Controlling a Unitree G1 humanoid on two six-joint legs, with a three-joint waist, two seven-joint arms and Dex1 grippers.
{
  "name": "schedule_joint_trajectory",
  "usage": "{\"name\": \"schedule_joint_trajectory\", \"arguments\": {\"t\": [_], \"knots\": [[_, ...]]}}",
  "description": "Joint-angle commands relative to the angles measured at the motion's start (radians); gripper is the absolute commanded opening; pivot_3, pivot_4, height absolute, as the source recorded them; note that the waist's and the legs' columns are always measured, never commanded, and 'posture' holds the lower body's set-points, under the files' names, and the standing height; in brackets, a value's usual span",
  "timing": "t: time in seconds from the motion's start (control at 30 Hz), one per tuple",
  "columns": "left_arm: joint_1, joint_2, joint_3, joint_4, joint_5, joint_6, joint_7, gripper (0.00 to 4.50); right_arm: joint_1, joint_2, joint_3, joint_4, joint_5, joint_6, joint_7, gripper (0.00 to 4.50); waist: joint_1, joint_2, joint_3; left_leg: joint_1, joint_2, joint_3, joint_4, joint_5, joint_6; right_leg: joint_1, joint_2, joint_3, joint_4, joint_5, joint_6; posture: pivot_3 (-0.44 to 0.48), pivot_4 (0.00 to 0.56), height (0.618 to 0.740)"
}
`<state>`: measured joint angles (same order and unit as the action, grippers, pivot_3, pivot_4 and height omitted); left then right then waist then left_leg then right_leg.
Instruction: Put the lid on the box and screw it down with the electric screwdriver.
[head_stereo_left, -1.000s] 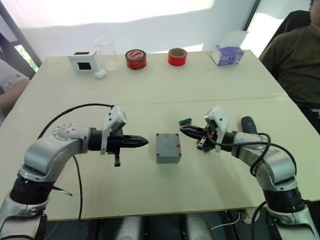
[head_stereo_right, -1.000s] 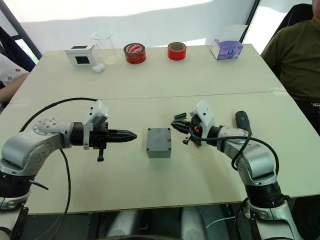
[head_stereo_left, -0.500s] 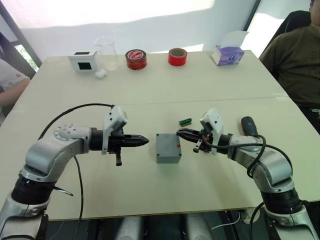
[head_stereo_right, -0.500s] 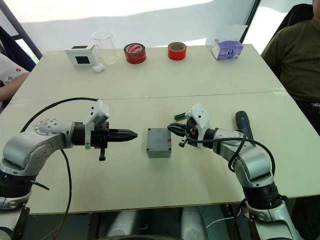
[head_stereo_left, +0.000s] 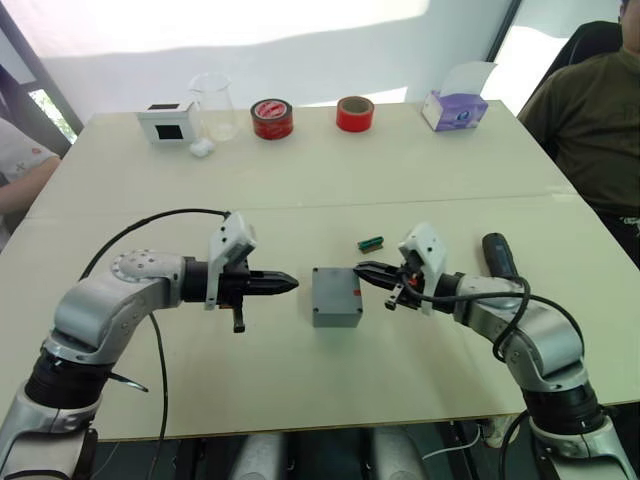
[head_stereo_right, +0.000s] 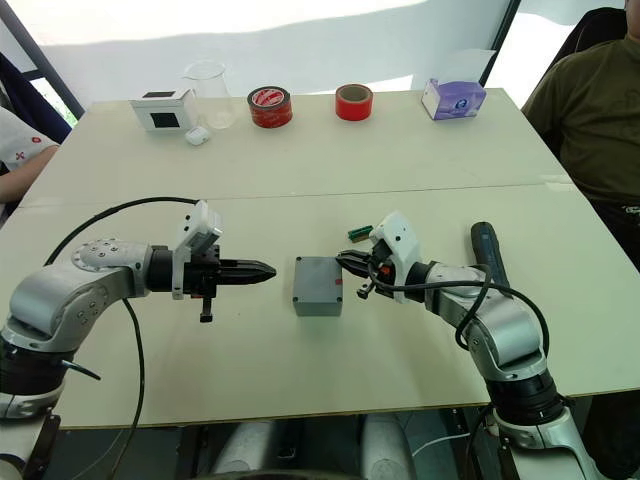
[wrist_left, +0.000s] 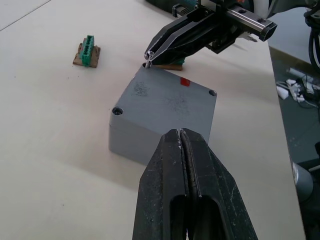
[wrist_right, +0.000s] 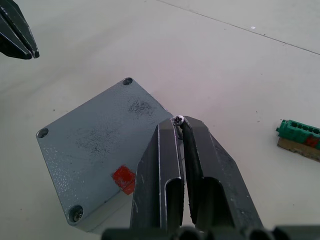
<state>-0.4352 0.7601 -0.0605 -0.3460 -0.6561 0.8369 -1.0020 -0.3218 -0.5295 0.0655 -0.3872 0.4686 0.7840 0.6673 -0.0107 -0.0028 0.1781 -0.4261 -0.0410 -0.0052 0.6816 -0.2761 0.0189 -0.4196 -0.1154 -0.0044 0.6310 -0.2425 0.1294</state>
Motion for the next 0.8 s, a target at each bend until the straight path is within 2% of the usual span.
{"name": "schedule_joint_trajectory", "arguments": {"t": [0.03, 0.07, 0.23, 0.37, 0.43, 0.57, 0.7, 0.8], "knots": [[-0.002, -0.001, 0.011, -0.017, -0.002, -0.019, -0.003, 0.0, -0.008, -0.01, 0.011, 0.0, -0.009, -0.024, 0.015, 0.63, 0.0, 0.0, 0.0, 0.0, 0.0, 0.0, 0.0, 0.0, 0.0, 0.0, 0.0, 0.0, 0.0, 0.0, 0.0, 0.0, 0.15, 0.74], [-0.002, -0.001, 0.011, -0.017, -0.002, -0.019, -0.003, 0.0, -0.008, -0.012, 0.011, 0.002, -0.011, -0.026, 0.017, 0.85, 0.0, 0.0, 0.0, 0.0, 0.0, 0.0, 0.0, 0.0, 0.0, 0.0, 0.0, 0.0, 0.0, 0.0, 0.0, 0.0, 0.15, 0.74], [-0.001, -0.003, 0.011, -0.016, -0.001, -0.022, -0.002, 0.0, -0.009, -0.022, 0.009, 0.013, -0.021, -0.032, 0.028, 3.06, 0.0, 0.0, 0.0, 0.0, 0.0, 0.0, 0.0, 0.0, 0.0, 0.0, 0.0, 0.0, 0.0, 0.0, 0.0, 0.0, 0.15, 0.74], [0.0, -0.005, 0.01, -0.016, 0.0, -0.025, -0.003, 0.0, -0.005, -0.031, 0.002, 0.01, -0.023, -0.034, 0.034, 4.32, 0.0, 0.0, 0.0, 0.0, 0.0, 0.0, 0.0, 0.0, 0.0, 0.0, 0.0, 0.0, 0.0, 0.0, 0.0, 0.0, 0.15, 0.74], [-0.005, -0.013, 0.01, -0.017, -0.003, -0.029, -0.002, 0.0, -0.009, -0.046, -0.047, -0.012, 0.008, -0.001, 0.03, 4.46, 0.001, 0.0, 0.0, 0.0, 0.0, 0.0, 0.0, 0.0, 0.0, 0.0, 0.0, 0.0, 0.0, 0.0, 0.0, 0.0, 0.15, 0.74], [-0.051, -0.039, 0.029, -0.009, -0.038, -0.028, -0.018, 0.0, -0.073, -0.111, -0.238, -0.055, 0.156, 0.224, -0.017, 4.46, 0.006, 0.0, 0.0, 0.0, 0.0, 0.0, 0.001, 0.0, 0.0, 0.0, 0.0, 0.0, 0.0, 0.0, 0.0, 0.0, 0.15, 0.74], [-0.087, -0.054, -0.013, 0.018, 0.001, -0.071, -0.047, 0.0, -0.118, -0.284, -0.369, -0.035, 0.281, 0.425, 0.04, 4.46, 0.016, 0.0, 0.0, 0.0, 0.0, 0.0, 0.001, 0.0, 0.001, 0.001, 0.0, 0.0, 0.0, 0.0, 0.0, 0.0, 0.15, 0.74], [-0.106, -0.08, -0.041, 0.027, 0.021, -0.104, -0.058, 0.0, -0.163, -0.436, -0.401, 0.037, 0.297, 0.543, 0.057, 4.46, 0.019, 0.0, 0.0, 0.0, 0.0, 0.001, 0.0, -0.001, 0.001, 0.001, 0.0, 0.0, -0.001, 0.0, 0.0, 0.0, 0.15, 0.74]]}}
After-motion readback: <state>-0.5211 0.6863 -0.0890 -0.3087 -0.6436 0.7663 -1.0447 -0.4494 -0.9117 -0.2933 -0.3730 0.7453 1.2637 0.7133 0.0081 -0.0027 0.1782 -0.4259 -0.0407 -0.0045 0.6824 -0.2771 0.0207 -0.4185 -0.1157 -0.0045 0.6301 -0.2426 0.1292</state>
